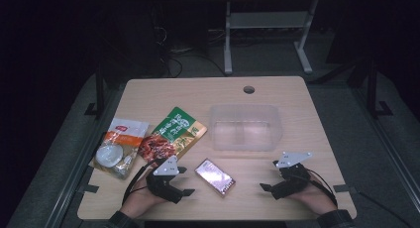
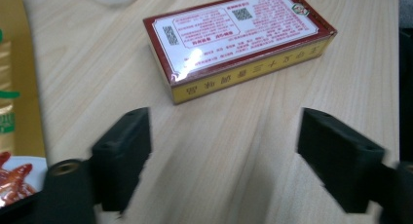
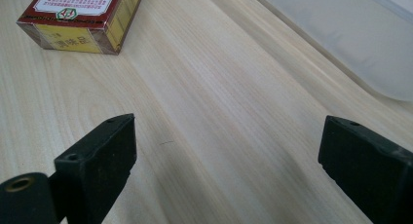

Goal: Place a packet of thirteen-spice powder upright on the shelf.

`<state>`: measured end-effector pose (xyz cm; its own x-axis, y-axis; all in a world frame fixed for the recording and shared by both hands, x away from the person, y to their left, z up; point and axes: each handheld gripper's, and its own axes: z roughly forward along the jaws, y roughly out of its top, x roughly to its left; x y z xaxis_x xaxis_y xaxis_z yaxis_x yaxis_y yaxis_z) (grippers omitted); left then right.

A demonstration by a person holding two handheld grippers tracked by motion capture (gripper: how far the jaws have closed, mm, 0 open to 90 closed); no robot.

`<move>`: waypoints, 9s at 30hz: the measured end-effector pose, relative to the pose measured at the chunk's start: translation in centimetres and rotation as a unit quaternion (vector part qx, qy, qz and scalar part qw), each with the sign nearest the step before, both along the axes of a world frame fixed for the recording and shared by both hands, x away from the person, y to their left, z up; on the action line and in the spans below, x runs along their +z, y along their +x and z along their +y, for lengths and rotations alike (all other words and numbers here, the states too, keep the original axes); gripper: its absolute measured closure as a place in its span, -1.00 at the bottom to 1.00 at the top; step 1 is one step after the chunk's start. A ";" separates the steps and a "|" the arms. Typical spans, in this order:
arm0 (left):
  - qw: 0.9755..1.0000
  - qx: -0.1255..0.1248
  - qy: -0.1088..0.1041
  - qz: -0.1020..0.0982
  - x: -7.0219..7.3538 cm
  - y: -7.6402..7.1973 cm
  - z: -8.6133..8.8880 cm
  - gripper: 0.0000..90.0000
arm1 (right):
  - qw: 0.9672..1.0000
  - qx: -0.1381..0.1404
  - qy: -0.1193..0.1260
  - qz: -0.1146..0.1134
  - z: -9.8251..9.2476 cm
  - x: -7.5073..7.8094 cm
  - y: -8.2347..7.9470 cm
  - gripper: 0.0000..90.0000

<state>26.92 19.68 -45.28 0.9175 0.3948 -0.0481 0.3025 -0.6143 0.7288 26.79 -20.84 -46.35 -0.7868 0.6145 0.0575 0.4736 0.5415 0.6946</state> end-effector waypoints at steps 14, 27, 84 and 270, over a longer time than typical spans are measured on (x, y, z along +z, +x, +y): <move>1.000 -0.009 -0.011 0.028 2.0 3.2 -0.6 0.99 | 1.000 -0.006 0.008 0.009 0.0 0.1 0.1 -0.84; 0.999 -0.027 -0.016 0.012 2.4 7.5 -4.9 0.99 | 1.000 0.004 0.003 0.015 0.3 -0.1 0.3 -0.83; 0.996 -0.083 0.027 0.006 -0.2 2.5 -1.4 -0.63 | 1.000 0.021 0.009 0.021 0.4 0.1 0.5 -0.71; 0.993 -0.075 -0.089 -0.024 4.0 2.1 -2.7 -0.61 | 0.977 0.183 0.111 -0.014 0.9 4.1 2.4 -0.61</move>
<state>28.97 17.02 -41.24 0.9683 0.2427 -0.0594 0.1796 -0.5107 0.8408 29.22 -19.93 -42.27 -0.9547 0.2664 0.1323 0.2552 0.5050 0.8246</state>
